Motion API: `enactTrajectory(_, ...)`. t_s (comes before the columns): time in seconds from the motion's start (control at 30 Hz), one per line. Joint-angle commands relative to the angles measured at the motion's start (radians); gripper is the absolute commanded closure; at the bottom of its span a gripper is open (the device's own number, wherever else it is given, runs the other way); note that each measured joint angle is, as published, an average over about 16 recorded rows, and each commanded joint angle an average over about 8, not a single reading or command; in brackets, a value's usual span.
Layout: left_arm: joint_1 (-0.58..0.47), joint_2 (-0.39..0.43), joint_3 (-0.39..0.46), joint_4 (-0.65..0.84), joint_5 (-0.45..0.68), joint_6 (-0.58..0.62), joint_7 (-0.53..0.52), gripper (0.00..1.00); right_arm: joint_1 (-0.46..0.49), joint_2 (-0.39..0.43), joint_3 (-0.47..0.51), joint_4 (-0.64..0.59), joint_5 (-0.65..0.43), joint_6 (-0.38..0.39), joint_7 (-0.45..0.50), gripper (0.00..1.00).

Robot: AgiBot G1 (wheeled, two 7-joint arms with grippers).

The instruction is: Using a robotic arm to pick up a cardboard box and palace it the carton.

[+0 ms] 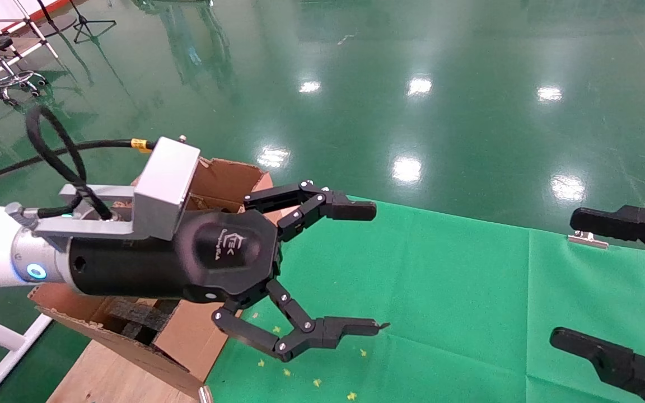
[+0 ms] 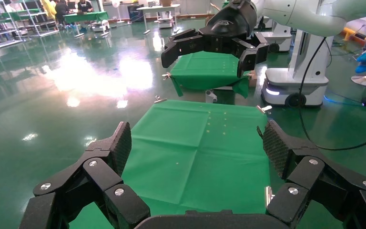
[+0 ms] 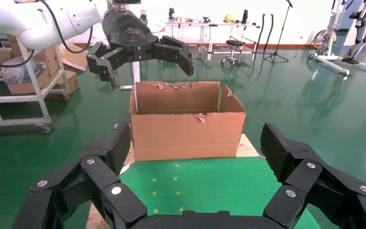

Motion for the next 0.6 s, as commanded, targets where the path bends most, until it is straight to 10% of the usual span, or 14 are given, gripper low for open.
enactTrajectory(0.03,0.0,0.0,0.0,0.0,0.0,0.0,0.0,0.0,0.0,0.0,0.0,0.0,0.0,0.0,0.0,0.0)
enactTrajectory(0.6,-0.001,0.0,0.0,0.001,0.001,0.0,0.0,0.0,0.0,0.0,0.0,0.0,0.0,0.0,0.0,0.0)
